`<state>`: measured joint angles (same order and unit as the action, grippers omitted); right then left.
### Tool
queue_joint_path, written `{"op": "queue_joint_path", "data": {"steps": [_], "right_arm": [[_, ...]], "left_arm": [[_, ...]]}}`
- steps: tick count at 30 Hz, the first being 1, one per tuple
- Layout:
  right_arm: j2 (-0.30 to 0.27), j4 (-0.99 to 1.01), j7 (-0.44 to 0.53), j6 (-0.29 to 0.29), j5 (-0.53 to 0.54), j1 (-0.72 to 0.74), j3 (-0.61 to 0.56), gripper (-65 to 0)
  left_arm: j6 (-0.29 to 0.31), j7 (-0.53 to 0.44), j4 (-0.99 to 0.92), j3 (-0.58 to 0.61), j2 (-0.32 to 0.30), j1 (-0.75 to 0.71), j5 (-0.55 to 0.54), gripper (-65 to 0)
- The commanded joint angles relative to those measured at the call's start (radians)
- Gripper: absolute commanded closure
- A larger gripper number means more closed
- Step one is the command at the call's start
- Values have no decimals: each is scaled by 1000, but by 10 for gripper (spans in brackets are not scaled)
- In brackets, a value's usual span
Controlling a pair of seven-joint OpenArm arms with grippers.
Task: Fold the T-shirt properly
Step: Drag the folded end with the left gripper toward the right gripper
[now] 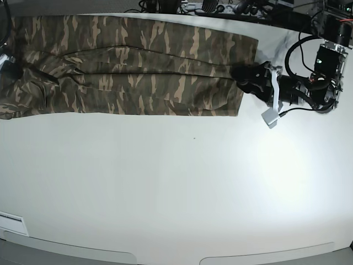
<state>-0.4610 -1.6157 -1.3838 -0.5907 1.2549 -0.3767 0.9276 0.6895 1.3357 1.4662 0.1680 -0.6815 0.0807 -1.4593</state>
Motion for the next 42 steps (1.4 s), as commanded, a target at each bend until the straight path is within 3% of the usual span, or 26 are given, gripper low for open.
{"op": "queue_joint_path", "data": {"steps": [1, 3, 7, 9, 13, 20, 21, 22, 23, 24, 25, 30, 31, 34, 39, 42], "right_arm": [[-8, -12, 0, -21, 32, 3, 0, 0], [16, -12, -12, -28, 31, 3, -28, -27], [14, -12, -12, -27, 32, 2, -116, -359], [1, -13, -12, -27, 39, 3, -150, -407], [-21, -45, -12, -40, 229, 3, -145, -407], [-22, -224, -12, -90, 229, 5, -10, -399], [-22, -241, -12, -90, 229, 5, 0, -374], [-22, -256, -12, -92, 229, 5, 6, -319], [-22, -266, -12, -106, 229, 5, 8, -226], [-21, -269, -12, -107, 229, 5, 7, -112], [-19, -267, -12, -107, 229, 5, 7, -3], [-11, -266, -12, -107, 220, 5, 6, 0], [-6, -266, -12, -107, 159, 5, 6, 0], [16, -266, 124, -107, -43, 5, -18, 0], [45, -264, 263, -107, -350, 5, -154, 0], [51, -262, 324, -54, -544, 5, -244, 0]], "left_arm": [[9, -3, 13, -11, -17, 17, -24, -312], [9, -3, 13, -11, -17, 17, -24, -312], [9, -3, 13, -11, -18, 25, -24, -312], [9, -3, 13, -13, -20, 30, -24, -312], [9, -3, 13, -34, -34, 31, -24, -312], [9, -2, 13, -146, -41, 31, -24, -311], [9, -4, 13, -170, -41, 31, -24, -285], [9, -3, 13, -194, -41, 31, -24, -206], [9, -4, 13, -221, -41, 31, -24, -77], [9, -4, 13, -247, -38, 31, -24, 0], [9, -6, 13, -267, -34, 31, -24, 0], [9, -24, 43, -277, -24, 24, -24, 0], [9, -24, 68, -273, -21, 18, -24, 0], [9, -14, 193, -260, 7, -9, -24, 0], [9, 4, 465, -196, 50, -65, -24, 0], [9, -37, 579, -126, 56, -109, 115, 0]]}}
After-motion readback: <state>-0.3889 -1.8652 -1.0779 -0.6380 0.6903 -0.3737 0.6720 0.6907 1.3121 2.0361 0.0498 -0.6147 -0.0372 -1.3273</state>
